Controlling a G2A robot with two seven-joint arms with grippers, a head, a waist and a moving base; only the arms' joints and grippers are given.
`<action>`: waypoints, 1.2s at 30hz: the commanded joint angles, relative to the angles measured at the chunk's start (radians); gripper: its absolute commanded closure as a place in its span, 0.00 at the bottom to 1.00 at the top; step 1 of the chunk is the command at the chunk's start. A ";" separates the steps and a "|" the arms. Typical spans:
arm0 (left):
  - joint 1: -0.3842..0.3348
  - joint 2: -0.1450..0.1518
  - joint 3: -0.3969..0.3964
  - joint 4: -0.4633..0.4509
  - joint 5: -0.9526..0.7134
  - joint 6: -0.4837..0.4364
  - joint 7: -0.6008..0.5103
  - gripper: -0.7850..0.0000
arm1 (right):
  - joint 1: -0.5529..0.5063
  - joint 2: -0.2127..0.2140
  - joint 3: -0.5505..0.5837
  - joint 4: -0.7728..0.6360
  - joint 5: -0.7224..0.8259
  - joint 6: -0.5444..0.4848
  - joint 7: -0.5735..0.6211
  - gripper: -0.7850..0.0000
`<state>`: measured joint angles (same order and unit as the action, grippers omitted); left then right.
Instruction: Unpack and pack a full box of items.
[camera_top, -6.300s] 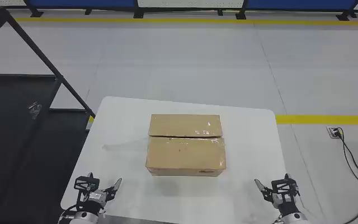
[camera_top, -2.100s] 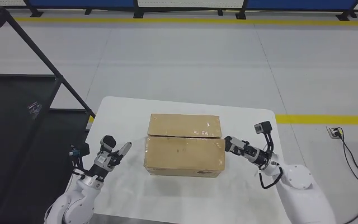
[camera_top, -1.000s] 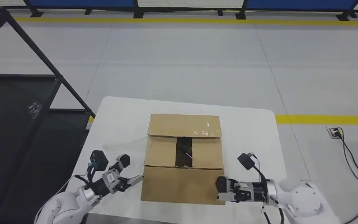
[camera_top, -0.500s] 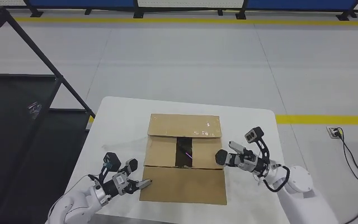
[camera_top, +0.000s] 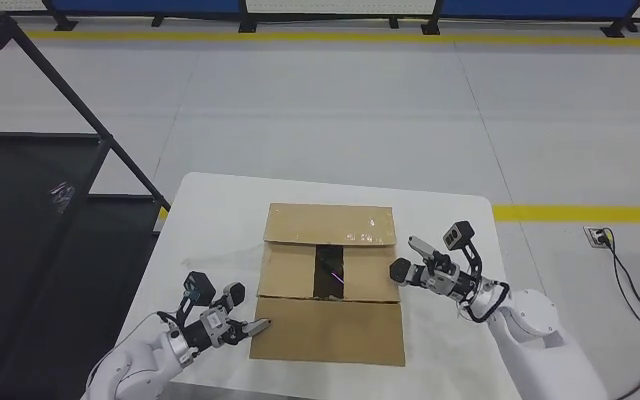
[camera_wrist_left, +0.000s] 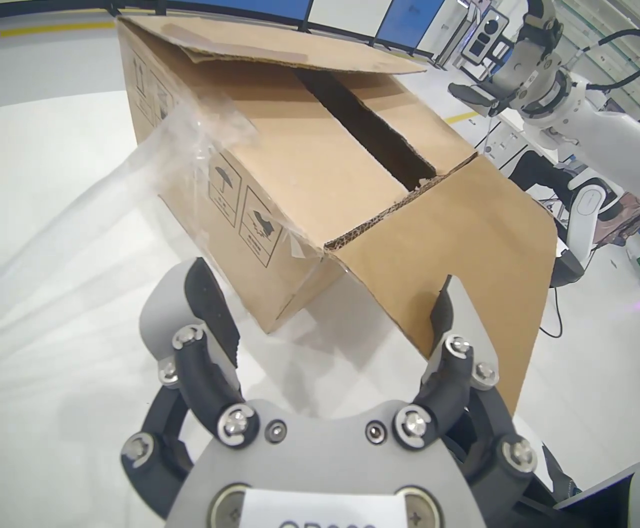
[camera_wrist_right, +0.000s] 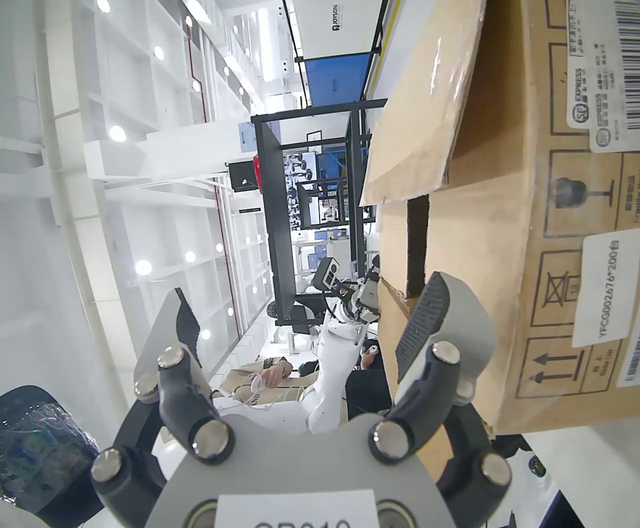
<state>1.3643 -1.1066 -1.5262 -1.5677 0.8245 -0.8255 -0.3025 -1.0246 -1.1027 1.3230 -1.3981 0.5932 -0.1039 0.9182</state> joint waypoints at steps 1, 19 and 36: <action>0.003 0.000 0.002 -0.005 0.003 0.013 0.005 0.00 | -0.006 -0.002 -0.009 -0.005 -0.006 0.010 -0.035 0.00; 0.014 0.010 0.024 -0.021 0.088 0.032 0.047 0.00 | 0.129 -0.042 -0.130 0.108 -0.017 0.031 -0.144 0.00; 0.016 0.018 0.037 -0.009 0.071 0.036 0.067 0.00 | 0.309 -0.108 -0.240 0.204 -0.046 -0.059 -0.387 0.00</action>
<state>1.3803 -1.0892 -1.4904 -1.5767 0.8946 -0.7901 -0.2360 -0.7321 -1.2054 1.0938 -1.2022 0.5592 -0.1565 0.5546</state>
